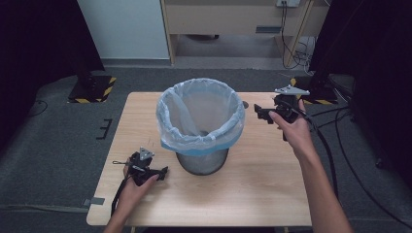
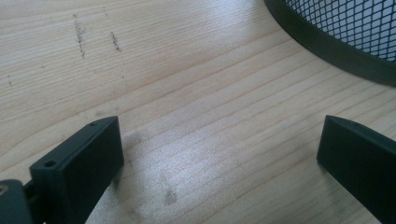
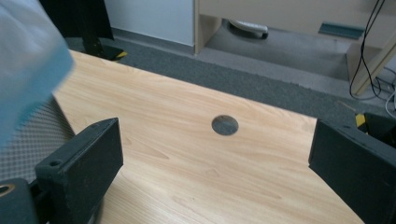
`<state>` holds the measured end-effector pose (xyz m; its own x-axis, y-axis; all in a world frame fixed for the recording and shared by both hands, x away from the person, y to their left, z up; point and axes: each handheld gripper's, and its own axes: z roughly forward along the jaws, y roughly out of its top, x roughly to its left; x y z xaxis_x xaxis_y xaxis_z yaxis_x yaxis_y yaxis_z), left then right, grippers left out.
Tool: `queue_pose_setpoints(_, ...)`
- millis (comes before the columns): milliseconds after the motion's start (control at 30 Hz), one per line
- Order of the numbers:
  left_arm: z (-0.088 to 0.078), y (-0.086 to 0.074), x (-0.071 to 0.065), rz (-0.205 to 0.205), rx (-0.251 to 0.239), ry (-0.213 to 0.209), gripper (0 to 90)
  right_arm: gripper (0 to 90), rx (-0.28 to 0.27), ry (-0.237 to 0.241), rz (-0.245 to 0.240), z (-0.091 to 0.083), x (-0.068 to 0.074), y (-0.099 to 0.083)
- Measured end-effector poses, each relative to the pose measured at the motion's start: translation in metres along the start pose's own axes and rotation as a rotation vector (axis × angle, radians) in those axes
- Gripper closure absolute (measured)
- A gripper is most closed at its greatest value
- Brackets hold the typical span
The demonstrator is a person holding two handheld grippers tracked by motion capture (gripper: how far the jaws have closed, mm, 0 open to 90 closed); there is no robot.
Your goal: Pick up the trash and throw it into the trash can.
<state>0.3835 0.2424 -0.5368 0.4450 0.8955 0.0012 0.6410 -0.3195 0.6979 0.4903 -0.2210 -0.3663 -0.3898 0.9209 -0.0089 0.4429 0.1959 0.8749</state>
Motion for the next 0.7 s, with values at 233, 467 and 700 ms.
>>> queue_pose_setpoints(233, 0.0, 0.0, 0.0, 0.0, 0.0, 0.0, 0.0, 3.3, 0.027, -0.011, 0.012, 0.013, -0.005, -0.019)
queue_pose_setpoints(467, 0.0, 0.0, 0.0, 0.0, 0.0, 0.0, 0.0, 3.4, 0.052, -0.013, 0.005, 0.023, -0.005, -0.032)
queue_pose_setpoints(700, 0.0, 0.0, 0.0, 0.0, 0.0, 0.0, 0.0, 3.8, 0.092, -0.01, 0.004, 0.034, -0.004, -0.051)
